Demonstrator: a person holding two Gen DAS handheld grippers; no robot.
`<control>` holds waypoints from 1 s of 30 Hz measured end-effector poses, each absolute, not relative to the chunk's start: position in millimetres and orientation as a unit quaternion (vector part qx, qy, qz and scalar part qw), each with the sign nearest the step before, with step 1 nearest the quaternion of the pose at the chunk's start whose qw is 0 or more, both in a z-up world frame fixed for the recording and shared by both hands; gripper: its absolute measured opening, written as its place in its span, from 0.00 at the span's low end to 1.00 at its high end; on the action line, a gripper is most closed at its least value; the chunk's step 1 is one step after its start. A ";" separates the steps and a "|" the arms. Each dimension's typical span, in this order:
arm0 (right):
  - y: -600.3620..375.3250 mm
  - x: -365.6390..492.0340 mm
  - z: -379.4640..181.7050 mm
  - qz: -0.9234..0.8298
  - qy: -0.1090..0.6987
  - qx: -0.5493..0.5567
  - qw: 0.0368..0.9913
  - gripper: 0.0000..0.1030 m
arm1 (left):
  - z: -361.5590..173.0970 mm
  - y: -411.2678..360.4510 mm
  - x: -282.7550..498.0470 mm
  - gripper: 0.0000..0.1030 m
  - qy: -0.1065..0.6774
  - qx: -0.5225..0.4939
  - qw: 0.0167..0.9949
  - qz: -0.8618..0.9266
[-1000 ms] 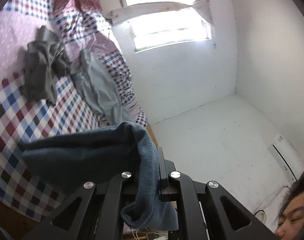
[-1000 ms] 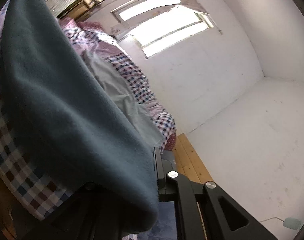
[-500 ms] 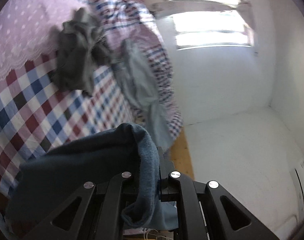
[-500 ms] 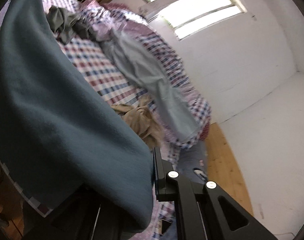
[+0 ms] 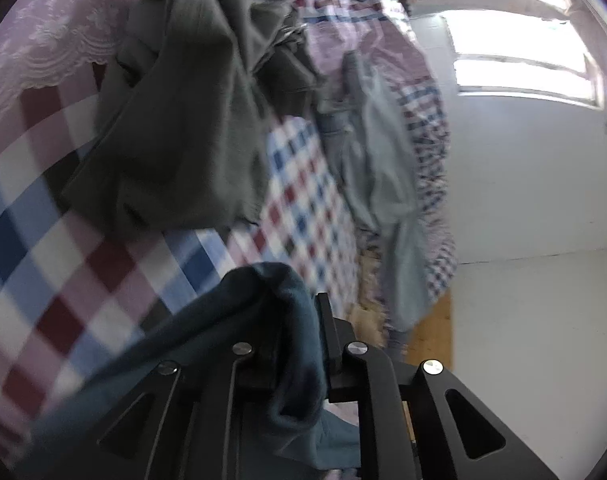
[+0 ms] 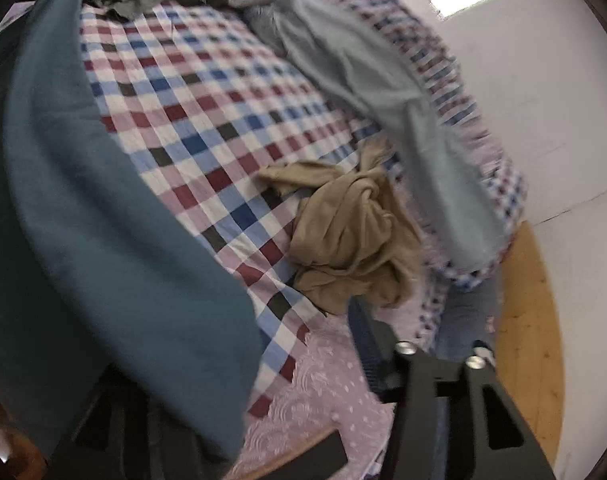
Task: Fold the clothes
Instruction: 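Lower the teal shirt onto the bed and open both tools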
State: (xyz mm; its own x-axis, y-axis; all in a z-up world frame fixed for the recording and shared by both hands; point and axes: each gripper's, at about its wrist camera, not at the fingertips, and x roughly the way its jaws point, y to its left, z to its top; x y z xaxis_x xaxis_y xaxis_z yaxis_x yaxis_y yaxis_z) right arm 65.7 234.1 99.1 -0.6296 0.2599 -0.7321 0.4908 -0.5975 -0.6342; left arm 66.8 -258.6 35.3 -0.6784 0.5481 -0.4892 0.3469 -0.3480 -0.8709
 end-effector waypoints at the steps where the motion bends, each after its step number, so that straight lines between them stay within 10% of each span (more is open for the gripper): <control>1: 236.2 57.0 97.8 -0.782 0.440 0.433 0.078 0.65 | 32.5 -259.4 63.2 0.13 -0.564 -0.394 0.064 0.723; 6: 239.6 29.7 96.2 -0.750 0.465 0.457 0.110 0.80 | 42.8 -270.8 64.5 0.49 -0.562 -0.341 0.070 0.750; 18: 220.9 7.7 69.3 -0.652 0.561 0.484 0.161 0.81 | 69.0 -247.8 77.5 0.53 -0.375 -0.400 0.121 0.828; 30: 231.4 19.5 66.3 -0.690 0.539 0.455 0.157 0.81 | 26.8 -217.0 78.7 0.52 -0.407 -0.461 0.136 0.777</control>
